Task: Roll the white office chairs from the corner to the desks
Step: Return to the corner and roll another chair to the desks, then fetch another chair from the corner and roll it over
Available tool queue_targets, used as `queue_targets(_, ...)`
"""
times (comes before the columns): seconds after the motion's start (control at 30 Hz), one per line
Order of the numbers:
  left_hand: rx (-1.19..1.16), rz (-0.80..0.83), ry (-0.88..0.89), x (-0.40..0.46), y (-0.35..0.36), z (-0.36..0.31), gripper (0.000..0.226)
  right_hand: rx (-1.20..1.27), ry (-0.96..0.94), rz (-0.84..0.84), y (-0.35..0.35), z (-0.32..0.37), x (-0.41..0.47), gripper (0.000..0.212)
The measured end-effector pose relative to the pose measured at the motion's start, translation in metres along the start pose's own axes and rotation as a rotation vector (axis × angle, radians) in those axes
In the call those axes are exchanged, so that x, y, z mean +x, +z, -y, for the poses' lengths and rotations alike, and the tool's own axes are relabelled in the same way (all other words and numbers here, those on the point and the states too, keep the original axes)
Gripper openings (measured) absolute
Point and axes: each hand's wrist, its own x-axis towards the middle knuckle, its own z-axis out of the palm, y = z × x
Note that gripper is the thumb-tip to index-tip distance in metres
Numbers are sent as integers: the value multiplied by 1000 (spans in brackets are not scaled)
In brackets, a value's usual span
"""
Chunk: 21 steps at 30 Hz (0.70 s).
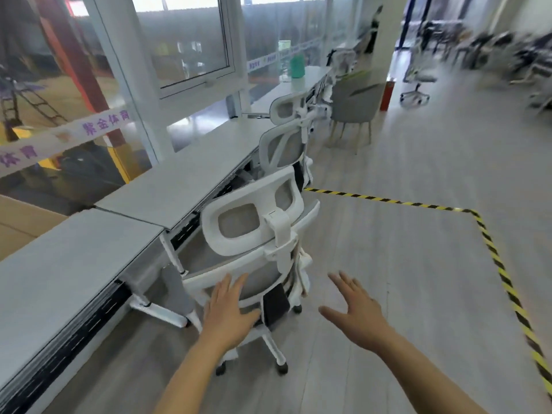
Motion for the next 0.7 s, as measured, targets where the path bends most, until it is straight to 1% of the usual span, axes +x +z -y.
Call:
queue_targets(0.17,-81,172,257,-8,20,-45,81,91,254,-226,-2,-12,-85,76)
queue_targets(0.33,-5,396,479,-34,55,-107,74,118,511,-374,-19,-49,-173,74)
queue_targets(0.43,56,506,608,-59,73,-148,74,162,626,-455,-29,-70,-215,74)
queue_targets(0.53,101,617,680,-82,94,-186,74,224,711,-527,-34,-92,-246,72)
queue_targets(0.7,115,722,761,-114,140,-257,75,330,805,-634,-47,-141,-292,72)
